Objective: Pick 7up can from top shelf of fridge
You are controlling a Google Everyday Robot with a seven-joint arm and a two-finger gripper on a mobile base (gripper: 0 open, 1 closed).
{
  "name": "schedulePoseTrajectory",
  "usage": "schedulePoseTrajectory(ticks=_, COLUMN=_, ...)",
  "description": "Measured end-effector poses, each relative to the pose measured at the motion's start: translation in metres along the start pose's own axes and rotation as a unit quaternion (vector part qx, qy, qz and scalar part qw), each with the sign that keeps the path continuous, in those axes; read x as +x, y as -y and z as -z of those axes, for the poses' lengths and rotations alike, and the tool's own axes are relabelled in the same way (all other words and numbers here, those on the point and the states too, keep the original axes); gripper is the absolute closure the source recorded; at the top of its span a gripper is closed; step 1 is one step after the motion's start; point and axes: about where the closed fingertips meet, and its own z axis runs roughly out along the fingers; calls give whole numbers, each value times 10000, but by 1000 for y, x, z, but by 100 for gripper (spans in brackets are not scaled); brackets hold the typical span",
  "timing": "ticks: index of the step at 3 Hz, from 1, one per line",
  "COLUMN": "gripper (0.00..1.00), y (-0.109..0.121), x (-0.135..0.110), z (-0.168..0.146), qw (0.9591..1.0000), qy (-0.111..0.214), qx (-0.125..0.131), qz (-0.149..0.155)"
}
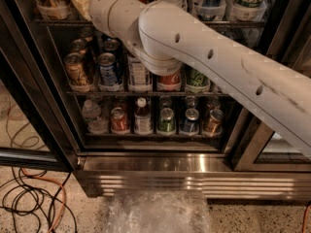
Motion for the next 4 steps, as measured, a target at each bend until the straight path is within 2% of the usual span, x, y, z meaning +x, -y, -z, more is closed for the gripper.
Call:
schedulePoseTrajectory(ticks=1, gripper=100, y=0, x=0, z=0, qw=10000, qy=0, qx=0, qz=0)
schedulePoseTrajectory(ticks=2, gripper=100, y=-3, x=-6, z=1, qw=9998, qy=55, qx=-119, qz=-130)
schedulePoseTrajectory(ticks=3, gripper=100, y=4, x=-27, z=2, qw=9992, qy=299, qx=-165, qz=-226)
schedulePoseTrajectory(ticks=4, gripper=100, y=12, x=-45, z=5, qw=9983, qy=494, qx=-92, qz=-300)
